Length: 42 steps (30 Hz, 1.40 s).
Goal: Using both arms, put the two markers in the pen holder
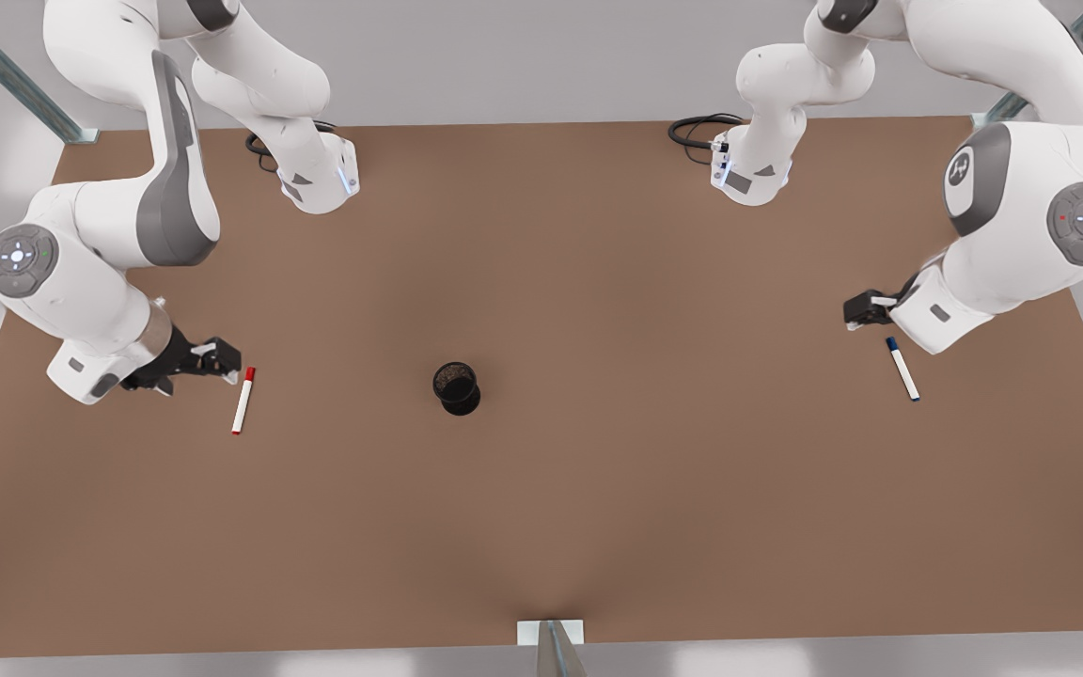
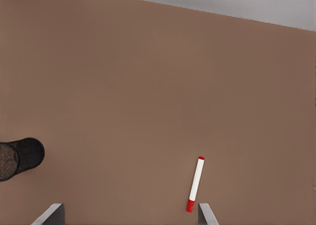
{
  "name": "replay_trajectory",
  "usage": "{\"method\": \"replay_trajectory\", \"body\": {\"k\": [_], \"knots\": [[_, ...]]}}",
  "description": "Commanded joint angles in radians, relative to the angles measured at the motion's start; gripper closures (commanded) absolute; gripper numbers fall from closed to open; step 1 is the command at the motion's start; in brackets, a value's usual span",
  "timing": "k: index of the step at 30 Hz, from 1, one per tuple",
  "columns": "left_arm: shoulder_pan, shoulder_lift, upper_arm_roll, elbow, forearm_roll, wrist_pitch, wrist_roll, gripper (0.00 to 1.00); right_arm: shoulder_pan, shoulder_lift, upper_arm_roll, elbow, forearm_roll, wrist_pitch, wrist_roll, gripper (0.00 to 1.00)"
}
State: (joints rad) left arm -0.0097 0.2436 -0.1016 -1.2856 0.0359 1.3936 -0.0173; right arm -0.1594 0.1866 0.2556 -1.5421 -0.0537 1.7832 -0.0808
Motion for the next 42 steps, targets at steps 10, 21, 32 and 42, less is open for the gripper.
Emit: {"method": "replay_trajectory", "body": {"k": [10, 21, 32, 42], "knots": [[0.274, 0.241, 0.086, -0.386, -0.016, 0.782, 0.06, 0.0, -0.002, 0.007, 0.001, 0.0, 0.002, 0.074, -0.053, 0.0], [0.419, 0.241, 0.089, -0.676, -0.007, 1.09, 0.379, 0.0, -0.169, 0.252, 0.002, -0.299, -0.037, 0.452, 0.136, 0.0], [0.465, 0.324, 0.089, -0.675, -0.005, 1.141, 0.51, 0.32, -0.236, 0.435, -0.001, -0.277, -0.084, 0.538, 0.228, 0.05], [0.458, 0.341, 0.089, -0.672, -0.007, 1.141, 0.508, 0.49, -0.243, 0.461, -0.001, -0.289, -0.155, 0.55, 0.226, 0.43]]}}
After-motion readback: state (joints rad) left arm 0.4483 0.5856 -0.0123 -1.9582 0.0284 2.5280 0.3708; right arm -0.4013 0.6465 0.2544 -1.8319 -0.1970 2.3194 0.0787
